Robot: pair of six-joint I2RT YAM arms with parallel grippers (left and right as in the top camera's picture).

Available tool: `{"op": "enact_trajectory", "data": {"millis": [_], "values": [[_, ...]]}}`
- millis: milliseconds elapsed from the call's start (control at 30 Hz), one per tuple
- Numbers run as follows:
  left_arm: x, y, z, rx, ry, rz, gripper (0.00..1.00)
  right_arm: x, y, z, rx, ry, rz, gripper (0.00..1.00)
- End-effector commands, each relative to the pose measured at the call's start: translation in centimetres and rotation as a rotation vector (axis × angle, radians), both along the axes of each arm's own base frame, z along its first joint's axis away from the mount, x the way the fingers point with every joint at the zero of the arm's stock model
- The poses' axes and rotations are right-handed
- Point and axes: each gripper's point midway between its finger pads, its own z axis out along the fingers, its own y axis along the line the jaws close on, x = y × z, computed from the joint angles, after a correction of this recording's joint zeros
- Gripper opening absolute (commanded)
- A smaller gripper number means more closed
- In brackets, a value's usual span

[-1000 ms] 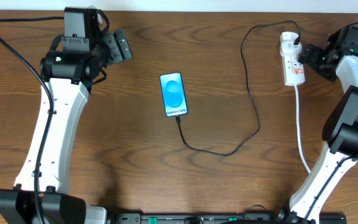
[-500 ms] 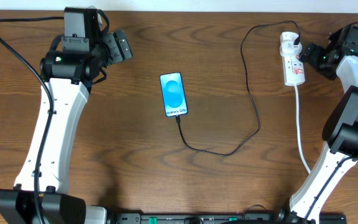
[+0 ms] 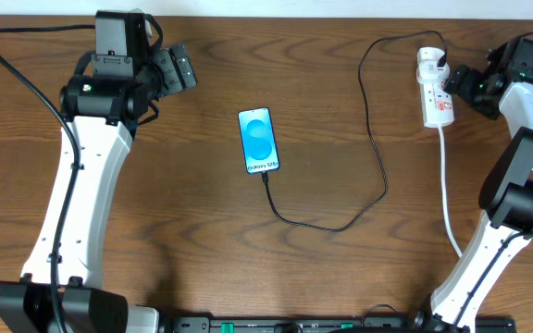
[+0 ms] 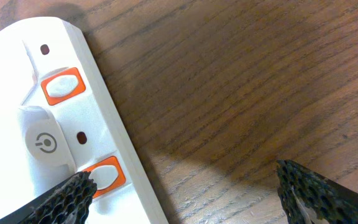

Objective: Plug charger to phone and switch on socket

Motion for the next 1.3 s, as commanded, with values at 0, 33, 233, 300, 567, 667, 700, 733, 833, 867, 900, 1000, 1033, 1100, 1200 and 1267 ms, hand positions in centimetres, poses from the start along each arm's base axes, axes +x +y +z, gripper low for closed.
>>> {"op": "enact_trajectory", "data": {"millis": [0, 33, 233, 300, 567, 667, 700, 733, 833, 867, 900, 1000, 1033, 1100, 1200, 1267], "values": [[-0.1, 0.3, 0.5, 0.013, -0.011, 0.006, 0.96, 0.1, 1.5, -0.6, 0.02, 0.011, 0.029, 0.94], [-0.1, 0.3, 0.5, 0.013, -0.011, 0.006, 0.96, 0.1, 1.5, -0.7, 0.02, 0.013, 0.03, 0.93], [-0.1, 0.3, 0.5, 0.013, -0.011, 0.006, 0.96, -0.2, 1.7, -1.2, 0.026, 0.029, 0.031, 0.94], [-0.1, 0.3, 0.5, 0.013, -0.011, 0.006, 0.96, -0.3, 1.9, -1.8, 0.03, 0.04, 0.035, 0.94], [-0.1, 0.3, 0.5, 0.013, -0.011, 0.006, 0.96, 0.1, 1.8, -2.0, 0.027, 0.031, 0.016, 0.94], [-0.1, 0.3, 0.5, 0.012, -0.011, 0.006, 0.96, -0.2, 0.8, -2.1, 0.034, 0.04, -0.066, 0.94], [-0.1, 0.3, 0.5, 0.013, -0.011, 0.006, 0.96, -0.2, 0.6, -2.1, 0.038, 0.04, -0.079, 0.94], [-0.1, 0.3, 0.5, 0.013, -0.011, 0.006, 0.96, -0.2, 0.4, -2.1, 0.042, 0.035, -0.092, 0.93], [-0.1, 0.3, 0.5, 0.013, -0.011, 0.006, 0.96, 0.1, -0.1, -1.9, 0.042, 0.02, -0.103, 0.9], [-0.1, 0.3, 0.5, 0.013, -0.011, 0.006, 0.96, 0.1, -0.1, -1.8, 0.04, 0.016, -0.104, 0.9], [-0.1, 0.3, 0.5, 0.013, -0.011, 0.006, 0.96, 0.2, -0.1, -1.8, 0.04, 0.014, -0.103, 0.9], [-0.1, 0.3, 0.5, 0.013, -0.011, 0.006, 0.96, 0.3, 0.0, -1.7, 0.045, 0.009, -0.098, 0.89], [-0.1, 0.3, 0.5, 0.013, -0.011, 0.006, 0.96, 0.3, 0.1, -1.8, 0.046, 0.01, -0.097, 0.89], [-0.1, 0.3, 0.5, 0.013, -0.011, 0.006, 0.96, 0.3, 0.3, -1.8, 0.044, 0.014, -0.089, 0.89], [-0.1, 0.3, 0.5, 0.013, -0.011, 0.006, 0.96, 0.4, 1.0, -1.8, 0.033, 0.018, -0.057, 0.89], [-0.1, 0.3, 0.5, 0.013, -0.011, 0.006, 0.96, 0.5, 1.8, -1.9, 0.029, 0.022, -0.035, 0.88]]}}
